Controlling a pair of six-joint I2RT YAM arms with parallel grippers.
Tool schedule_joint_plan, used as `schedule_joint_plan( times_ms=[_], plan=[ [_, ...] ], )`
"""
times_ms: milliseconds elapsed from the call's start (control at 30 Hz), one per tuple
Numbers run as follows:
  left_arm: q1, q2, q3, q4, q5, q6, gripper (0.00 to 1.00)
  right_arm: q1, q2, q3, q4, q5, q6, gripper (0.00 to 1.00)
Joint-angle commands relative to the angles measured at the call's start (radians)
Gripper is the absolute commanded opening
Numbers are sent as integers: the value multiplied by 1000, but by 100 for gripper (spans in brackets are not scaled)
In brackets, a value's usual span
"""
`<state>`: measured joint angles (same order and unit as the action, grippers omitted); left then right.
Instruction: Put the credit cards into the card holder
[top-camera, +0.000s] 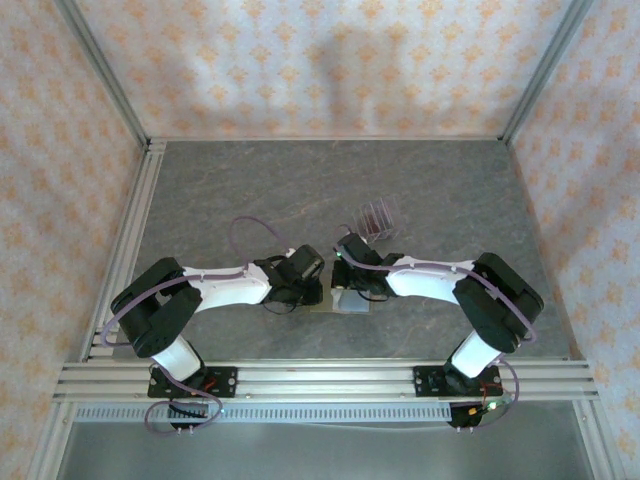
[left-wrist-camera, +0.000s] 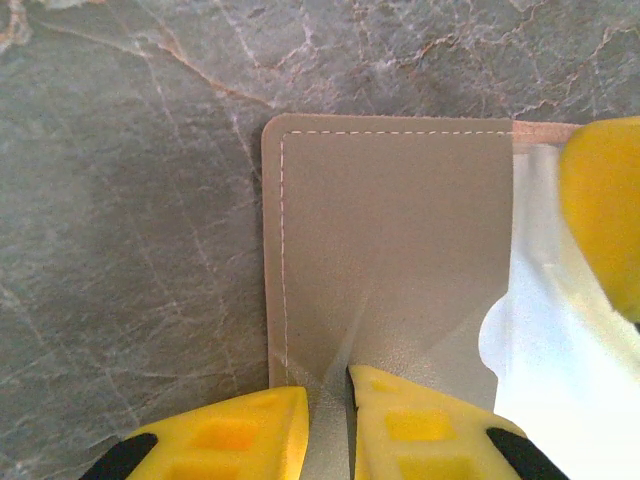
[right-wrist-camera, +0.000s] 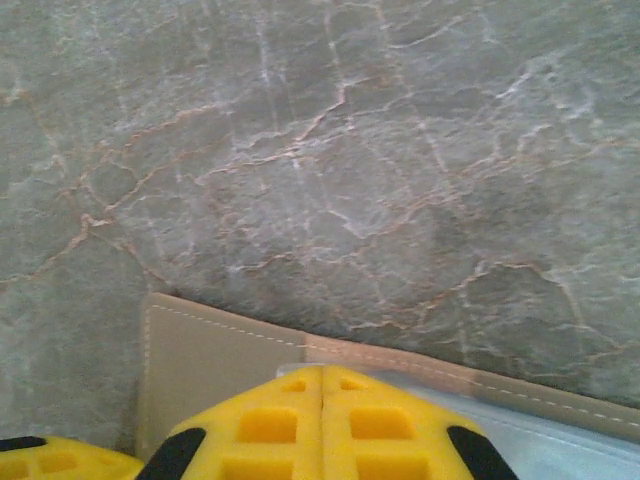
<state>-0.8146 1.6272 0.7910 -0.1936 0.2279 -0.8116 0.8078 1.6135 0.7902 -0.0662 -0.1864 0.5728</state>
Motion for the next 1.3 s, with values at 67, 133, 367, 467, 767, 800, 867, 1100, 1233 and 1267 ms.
schedule_joint_plan(
  times_ms=[67, 133, 367, 467, 767, 800, 867, 1100, 1233, 1267],
  plan=[
    [-21, 68, -38, 11, 7, -10, 21, 0, 48, 8, 108, -92, 67, 7],
    [-25, 66, -38, 12, 7, -12, 21, -1, 50, 7, 139, -97, 82, 8],
    [-30, 31, -39, -11, -9, -13, 21, 0, 61, 48, 143, -64, 93, 11],
    [-35, 10, -35, -28, -26, -6, 22, 0, 84, 79, 138, -72, 94, 11],
    [-36, -59, -34, -99, -72, 0, 22, 1, 145, 139, 141, -90, 97, 11],
    [-37, -72, -37, -109, -81, 3, 22, 1, 147, 141, 141, -90, 97, 12],
    [-36, -96, -43, -120, -89, 8, 23, 1, 155, 149, 140, -94, 95, 11],
    [-35, -121, -46, -131, -91, 12, 24, 16, 157, 201, 98, -80, 65, 12],
    [-36, -134, -42, -142, -94, 14, 24, 15, 159, 234, 54, -80, 39, 13],
    [-36, -137, -42, -145, -95, 16, 24, 16, 143, 237, 31, -58, 28, 13]
  ],
)
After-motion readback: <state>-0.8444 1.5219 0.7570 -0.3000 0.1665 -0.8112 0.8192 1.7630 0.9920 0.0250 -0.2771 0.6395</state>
